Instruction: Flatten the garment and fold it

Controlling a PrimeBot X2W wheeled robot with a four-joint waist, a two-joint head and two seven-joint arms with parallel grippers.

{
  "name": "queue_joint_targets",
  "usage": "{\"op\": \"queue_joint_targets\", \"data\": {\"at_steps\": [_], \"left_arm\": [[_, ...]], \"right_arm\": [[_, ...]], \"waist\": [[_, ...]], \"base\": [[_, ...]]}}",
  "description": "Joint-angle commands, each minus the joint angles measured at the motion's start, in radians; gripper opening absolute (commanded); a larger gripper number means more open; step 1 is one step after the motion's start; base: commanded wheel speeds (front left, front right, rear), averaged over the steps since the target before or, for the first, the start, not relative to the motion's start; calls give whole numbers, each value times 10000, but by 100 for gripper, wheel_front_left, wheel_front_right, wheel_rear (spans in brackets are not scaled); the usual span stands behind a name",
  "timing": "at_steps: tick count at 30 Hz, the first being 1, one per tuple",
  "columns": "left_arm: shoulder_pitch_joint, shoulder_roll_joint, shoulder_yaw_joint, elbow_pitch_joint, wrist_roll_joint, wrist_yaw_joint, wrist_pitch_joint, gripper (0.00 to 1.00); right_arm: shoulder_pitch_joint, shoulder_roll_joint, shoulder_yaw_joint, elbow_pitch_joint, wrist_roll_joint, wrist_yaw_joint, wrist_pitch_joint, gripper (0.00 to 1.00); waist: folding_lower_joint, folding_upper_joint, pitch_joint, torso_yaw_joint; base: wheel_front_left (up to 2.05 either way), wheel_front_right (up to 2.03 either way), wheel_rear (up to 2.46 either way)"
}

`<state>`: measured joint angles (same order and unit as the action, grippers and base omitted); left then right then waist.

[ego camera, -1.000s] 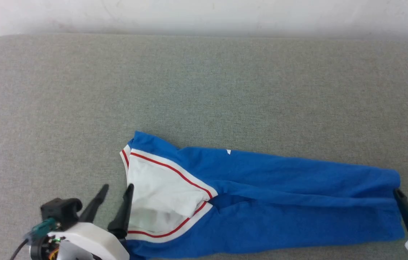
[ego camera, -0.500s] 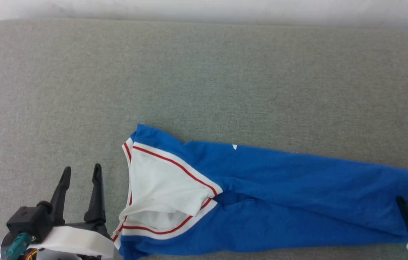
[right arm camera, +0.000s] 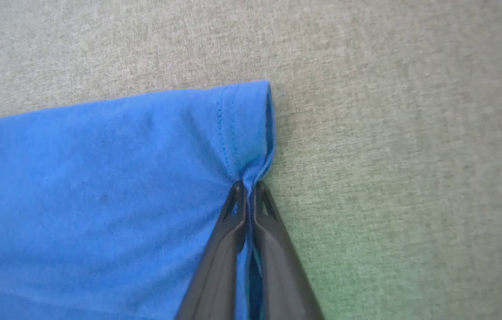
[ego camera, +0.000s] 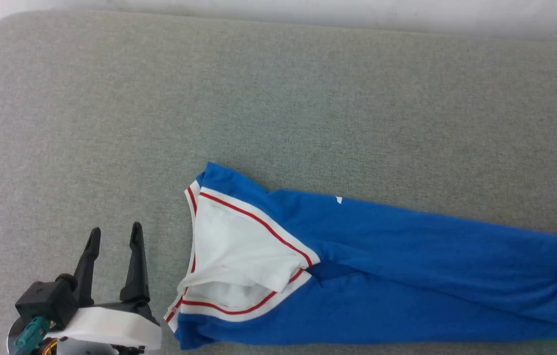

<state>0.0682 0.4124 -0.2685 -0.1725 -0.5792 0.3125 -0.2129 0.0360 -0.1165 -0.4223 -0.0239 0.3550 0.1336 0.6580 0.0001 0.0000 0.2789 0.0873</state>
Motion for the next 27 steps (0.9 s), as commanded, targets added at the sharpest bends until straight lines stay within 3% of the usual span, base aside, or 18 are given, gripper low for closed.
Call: {"op": "queue_joint_targets", "data": {"at_steps": [1,9,13,18,27], "left_arm": [[-66,-41,-18,28,-16,95,-63,100],[81,-50,-123,112,-30,174,32,100],[211,-49,-172,157,-86,148,48,100],[347,-65,-207,192,-152,157,61,100],[313,-115,-314,245,-258,135,180,100]], "right_arm": [[-118,-24,-186,100,-175,-29,-47,0],[-555,-952,-2131,310,-1180,-29,-916,0],[-588,-968,-2229,389,-1184,-29,-1034,0],[-367,-378,-1011,-281,-471,-29,-469,0],[427,59,2744,-2553,319,-29,839,0]], "waist": [[-1,0,-117,-16],[-1,0,-517,-36],[-1,0,-709,-82],[-1,0,-894,-176],[-1,0,-948,-240]], "base": [[0,0,0],[0,0,0],[0,0,0],[0,0,0],[0,0,0]]}}
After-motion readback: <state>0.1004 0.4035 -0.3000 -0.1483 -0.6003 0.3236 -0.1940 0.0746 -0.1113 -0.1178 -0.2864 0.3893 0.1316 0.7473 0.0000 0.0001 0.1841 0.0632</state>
